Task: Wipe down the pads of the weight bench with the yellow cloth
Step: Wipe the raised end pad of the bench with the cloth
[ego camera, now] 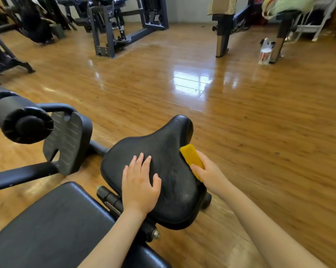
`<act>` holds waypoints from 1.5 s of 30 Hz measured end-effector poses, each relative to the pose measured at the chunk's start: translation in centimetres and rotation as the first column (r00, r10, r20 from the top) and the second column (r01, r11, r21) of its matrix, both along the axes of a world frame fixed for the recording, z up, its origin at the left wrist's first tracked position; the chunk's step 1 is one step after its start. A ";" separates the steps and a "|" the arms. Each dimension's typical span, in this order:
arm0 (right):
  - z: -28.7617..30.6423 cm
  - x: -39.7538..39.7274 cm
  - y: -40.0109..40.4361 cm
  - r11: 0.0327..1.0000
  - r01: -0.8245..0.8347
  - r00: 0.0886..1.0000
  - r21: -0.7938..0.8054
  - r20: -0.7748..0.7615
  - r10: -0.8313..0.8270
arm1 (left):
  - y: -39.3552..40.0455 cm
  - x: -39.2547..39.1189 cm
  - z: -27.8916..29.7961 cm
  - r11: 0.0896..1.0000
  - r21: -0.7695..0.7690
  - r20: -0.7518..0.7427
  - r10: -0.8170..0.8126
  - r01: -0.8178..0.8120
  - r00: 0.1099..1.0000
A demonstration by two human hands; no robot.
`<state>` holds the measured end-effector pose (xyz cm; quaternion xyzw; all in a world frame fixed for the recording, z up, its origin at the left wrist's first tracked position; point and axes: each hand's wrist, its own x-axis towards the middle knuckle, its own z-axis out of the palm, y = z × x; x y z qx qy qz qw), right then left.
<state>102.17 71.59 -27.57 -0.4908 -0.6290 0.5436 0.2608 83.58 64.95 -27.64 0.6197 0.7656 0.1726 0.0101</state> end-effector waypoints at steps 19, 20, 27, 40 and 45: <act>-0.8 -4.0 5.9 0.939 0.317 0.919 -0.134 -0.201 -0.339 | 0.0 -0.2 -0.2 1.000 0.024 0.032 -0.005 0.004 0.999; -0.5 -3.4 5.0 0.964 0.239 0.954 -0.119 -0.156 -0.256 | 0.0 -0.3 -0.2 1.000 0.023 0.033 -0.005 0.004 0.999; -0.3 1.1 0.0 0.996 0.011 1.000 -0.087 -0.016 -0.012 | 0.0 -0.2 -0.2 1.000 0.012 0.021 -0.001 0.001 1.000; 0.1 0.2 7.9 0.900 0.327 0.828 -0.289 -0.373 -0.420 | 0.0 0.4 0.1 0.999 0.045 0.067 -0.009 0.006 0.998; -0.4 -4.1 7.1 0.923 0.363 0.900 -0.129 -0.206 -0.383 | 0.0 0.2 -0.2 0.999 0.042 0.060 -0.016 0.013 0.998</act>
